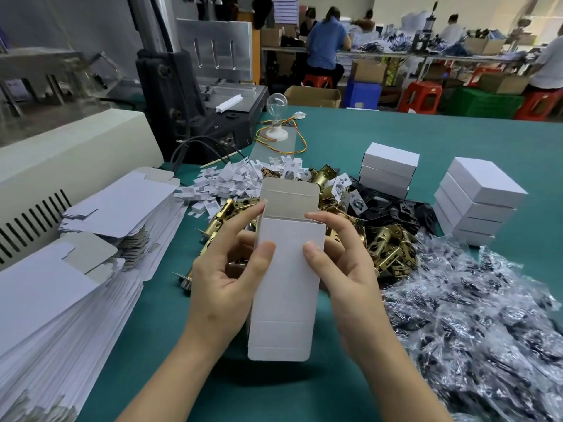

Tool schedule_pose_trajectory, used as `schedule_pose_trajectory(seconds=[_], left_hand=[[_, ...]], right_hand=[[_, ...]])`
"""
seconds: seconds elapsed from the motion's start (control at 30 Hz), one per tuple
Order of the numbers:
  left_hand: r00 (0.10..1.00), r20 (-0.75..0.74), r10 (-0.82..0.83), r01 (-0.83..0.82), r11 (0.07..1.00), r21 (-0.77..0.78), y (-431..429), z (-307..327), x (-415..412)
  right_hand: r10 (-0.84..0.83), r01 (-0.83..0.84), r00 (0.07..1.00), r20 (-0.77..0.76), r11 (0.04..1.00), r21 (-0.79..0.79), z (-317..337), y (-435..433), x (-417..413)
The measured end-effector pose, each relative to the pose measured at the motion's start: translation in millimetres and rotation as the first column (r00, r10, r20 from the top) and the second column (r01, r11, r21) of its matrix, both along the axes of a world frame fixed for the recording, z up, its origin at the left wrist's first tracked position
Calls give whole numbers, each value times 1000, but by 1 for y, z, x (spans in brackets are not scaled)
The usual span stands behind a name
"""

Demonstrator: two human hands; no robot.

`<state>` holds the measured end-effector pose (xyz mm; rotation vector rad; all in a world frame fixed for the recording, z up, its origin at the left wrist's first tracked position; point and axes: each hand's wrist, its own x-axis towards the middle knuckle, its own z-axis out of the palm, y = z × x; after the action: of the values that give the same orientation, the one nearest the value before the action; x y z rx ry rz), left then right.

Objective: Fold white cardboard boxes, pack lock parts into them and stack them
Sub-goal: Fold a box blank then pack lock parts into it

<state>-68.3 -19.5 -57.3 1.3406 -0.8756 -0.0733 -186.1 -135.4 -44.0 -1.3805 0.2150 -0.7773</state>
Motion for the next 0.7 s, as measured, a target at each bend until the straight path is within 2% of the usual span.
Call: schedule_pose_trajectory(seconds=[0.23, 0.47, 0.7], left_hand=[[999, 23, -49, 48, 998, 33, 1, -4, 3], [994, -92, -50, 51, 999, 13, -2, -2, 4], [994, -54, -100, 102, 994, 26, -2, -2, 5]], right_hand=[[-16, 17, 998, -55, 1000, 9, 2, -2, -2], [-49, 51, 989, -141, 999, 11, 0, -3, -1], [-67, 66, 984, -164, 998, -15, -1, -3, -2]])
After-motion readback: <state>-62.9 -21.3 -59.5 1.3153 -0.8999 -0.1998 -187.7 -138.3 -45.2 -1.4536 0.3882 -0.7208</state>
